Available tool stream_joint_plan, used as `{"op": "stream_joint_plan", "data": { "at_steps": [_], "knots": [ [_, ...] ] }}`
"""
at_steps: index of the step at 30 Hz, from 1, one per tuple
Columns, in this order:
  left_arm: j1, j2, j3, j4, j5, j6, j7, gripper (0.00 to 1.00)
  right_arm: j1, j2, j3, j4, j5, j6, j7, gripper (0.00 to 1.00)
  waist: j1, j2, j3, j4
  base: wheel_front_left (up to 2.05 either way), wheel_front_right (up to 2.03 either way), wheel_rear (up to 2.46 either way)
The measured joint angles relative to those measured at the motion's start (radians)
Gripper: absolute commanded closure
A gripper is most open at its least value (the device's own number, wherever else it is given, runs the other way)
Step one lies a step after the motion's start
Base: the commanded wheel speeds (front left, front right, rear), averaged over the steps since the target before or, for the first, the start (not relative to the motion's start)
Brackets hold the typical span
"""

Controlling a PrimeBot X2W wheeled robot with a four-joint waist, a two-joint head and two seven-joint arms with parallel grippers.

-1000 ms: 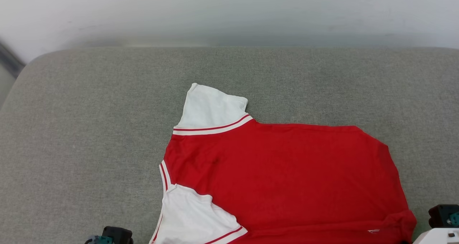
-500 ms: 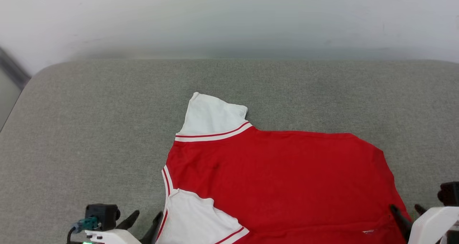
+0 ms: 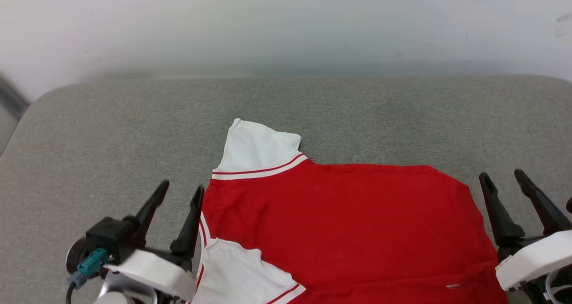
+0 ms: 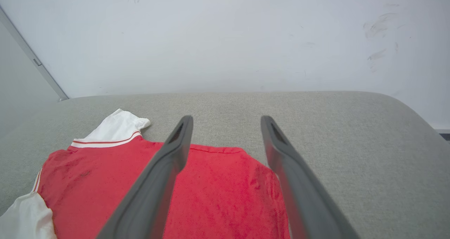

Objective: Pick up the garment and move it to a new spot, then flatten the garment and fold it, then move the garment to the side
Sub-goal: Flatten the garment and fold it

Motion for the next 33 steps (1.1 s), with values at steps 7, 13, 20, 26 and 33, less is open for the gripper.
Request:
{"op": "stream_joint_plan", "data": {
  "at_steps": [7, 13, 20, 26, 33],
  "knots": [
    [0.034, -0.15, 0.162, -0.084, 0.151, -0.038, -0.002, 0.0, 0.0, 0.012, 0.022, 0.026, -0.026, 0.0, -0.174, 0.0, 0.0, 0.0, 0.017, -0.005, 0.0, 0.0, 0.0],
    [0.046, -0.212, 0.231, -0.058, 0.212, -0.123, -0.003, 0.0, -0.017, 0.037, 0.029, 0.061, -0.039, 0.0, -0.24, 0.0, 0.0, 0.0, 0.052, -0.024, 0.0, 0.0, 0.0],
    [-0.079, -0.146, 0.249, 0.009, 0.232, -0.22, 0.038, 0.0, -0.067, 0.058, 0.055, 0.073, -0.049, 0.0, -0.286, 0.0, 0.0, 0.0, 0.126, -0.073, 0.0, 0.0, 0.0],
    [-0.293, -0.04, 0.234, 0.081, 0.169, -0.283, 0.292, 0.0, -0.103, 0.067, 0.076, 0.098, -0.047, 0.0, -0.316, 0.0, 0.0001, 0.0, 0.214, -0.124, 0.0, 0.0, 0.0],
    [-0.521, 0.109, 0.187, 0.213, 0.046, -0.306, 0.669, 0.0, -0.145, 0.079, 0.119, 0.135, -0.017, 0.0, -0.335, 0.0, 0.0002, 0.0, 0.309, -0.196, 0.0, 0.0, 0.0]
  ]
}}
